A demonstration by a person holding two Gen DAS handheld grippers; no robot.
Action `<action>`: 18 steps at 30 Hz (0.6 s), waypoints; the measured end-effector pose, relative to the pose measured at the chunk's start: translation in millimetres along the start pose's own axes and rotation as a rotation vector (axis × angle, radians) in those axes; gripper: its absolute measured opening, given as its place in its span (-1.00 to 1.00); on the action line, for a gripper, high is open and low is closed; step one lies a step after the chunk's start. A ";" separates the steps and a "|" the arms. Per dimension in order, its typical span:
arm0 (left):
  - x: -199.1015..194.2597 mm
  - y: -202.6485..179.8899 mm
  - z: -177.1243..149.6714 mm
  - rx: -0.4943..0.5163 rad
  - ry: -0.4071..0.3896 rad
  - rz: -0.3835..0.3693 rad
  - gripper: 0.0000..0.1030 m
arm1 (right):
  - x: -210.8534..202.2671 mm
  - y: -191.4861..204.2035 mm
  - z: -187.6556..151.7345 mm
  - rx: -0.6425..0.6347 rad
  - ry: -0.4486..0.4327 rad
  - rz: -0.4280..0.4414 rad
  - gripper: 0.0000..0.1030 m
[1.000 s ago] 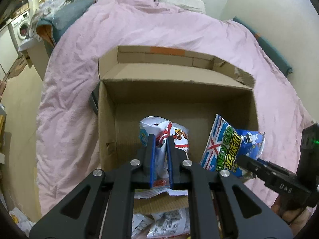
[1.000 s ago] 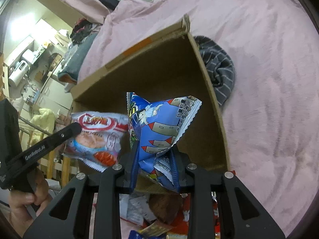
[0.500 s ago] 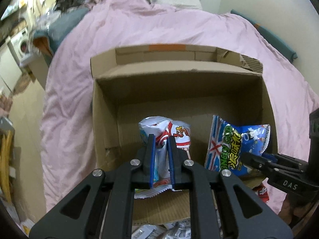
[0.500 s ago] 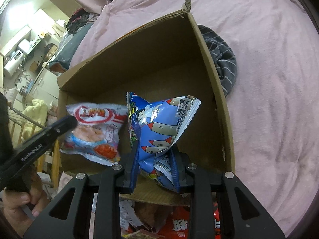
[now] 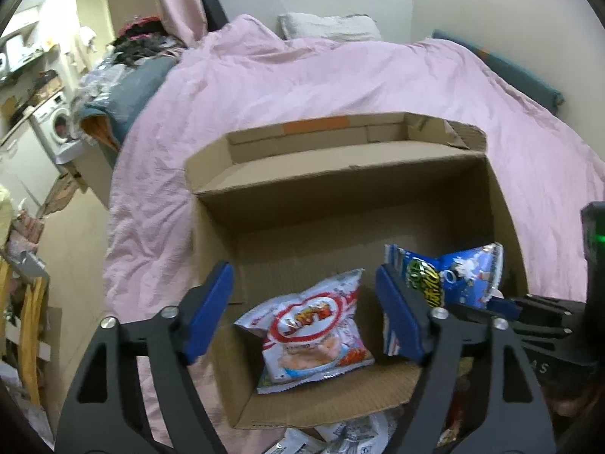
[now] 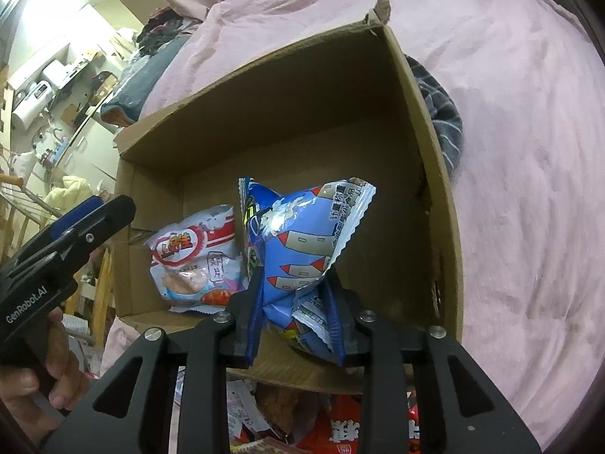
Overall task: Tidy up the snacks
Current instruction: 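Lower both bags into the box and open both tools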
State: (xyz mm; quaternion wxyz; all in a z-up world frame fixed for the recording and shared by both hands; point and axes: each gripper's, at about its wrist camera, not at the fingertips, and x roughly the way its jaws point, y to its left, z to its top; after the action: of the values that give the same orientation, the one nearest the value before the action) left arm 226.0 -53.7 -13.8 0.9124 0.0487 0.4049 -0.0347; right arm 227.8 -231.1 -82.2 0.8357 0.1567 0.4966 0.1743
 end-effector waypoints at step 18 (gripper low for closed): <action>-19.9 29.2 1.0 -0.164 -0.096 -0.040 0.53 | -50.0 7.5 6.1 -0.044 -0.272 -0.072 0.67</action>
State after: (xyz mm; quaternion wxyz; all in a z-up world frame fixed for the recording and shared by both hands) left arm 216.4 -24.4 3.4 0.9307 -0.0360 0.3632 -0.0222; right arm 209.9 -247.2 -37.3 0.9044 0.1425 0.3800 0.1320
